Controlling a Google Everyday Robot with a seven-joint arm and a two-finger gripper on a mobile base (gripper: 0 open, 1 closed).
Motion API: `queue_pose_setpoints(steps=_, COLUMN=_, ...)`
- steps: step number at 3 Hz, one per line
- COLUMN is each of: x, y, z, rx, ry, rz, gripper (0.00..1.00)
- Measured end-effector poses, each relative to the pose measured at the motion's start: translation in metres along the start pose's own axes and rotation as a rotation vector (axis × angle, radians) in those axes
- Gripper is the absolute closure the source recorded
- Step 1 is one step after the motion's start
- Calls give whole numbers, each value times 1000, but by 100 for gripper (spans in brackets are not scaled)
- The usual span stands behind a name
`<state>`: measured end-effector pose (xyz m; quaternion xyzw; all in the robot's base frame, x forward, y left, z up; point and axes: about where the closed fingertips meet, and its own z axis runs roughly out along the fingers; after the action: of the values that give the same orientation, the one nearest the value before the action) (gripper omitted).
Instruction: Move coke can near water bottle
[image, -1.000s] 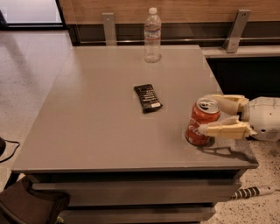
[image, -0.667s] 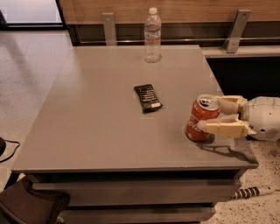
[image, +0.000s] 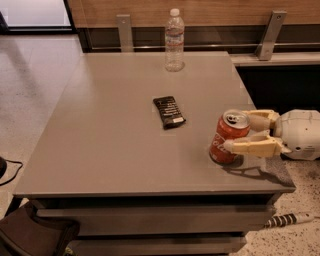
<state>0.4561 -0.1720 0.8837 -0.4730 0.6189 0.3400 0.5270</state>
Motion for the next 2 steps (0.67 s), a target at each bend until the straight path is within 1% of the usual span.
queue_pose_setpoints(steps=1, x=0, y=0, z=0, rx=0, ry=0, rz=0, gripper=100)
queue_pose_setpoints(steps=2, x=-15, y=-27, z=-7, rx=25, ry=16, rz=32, gripper=100)
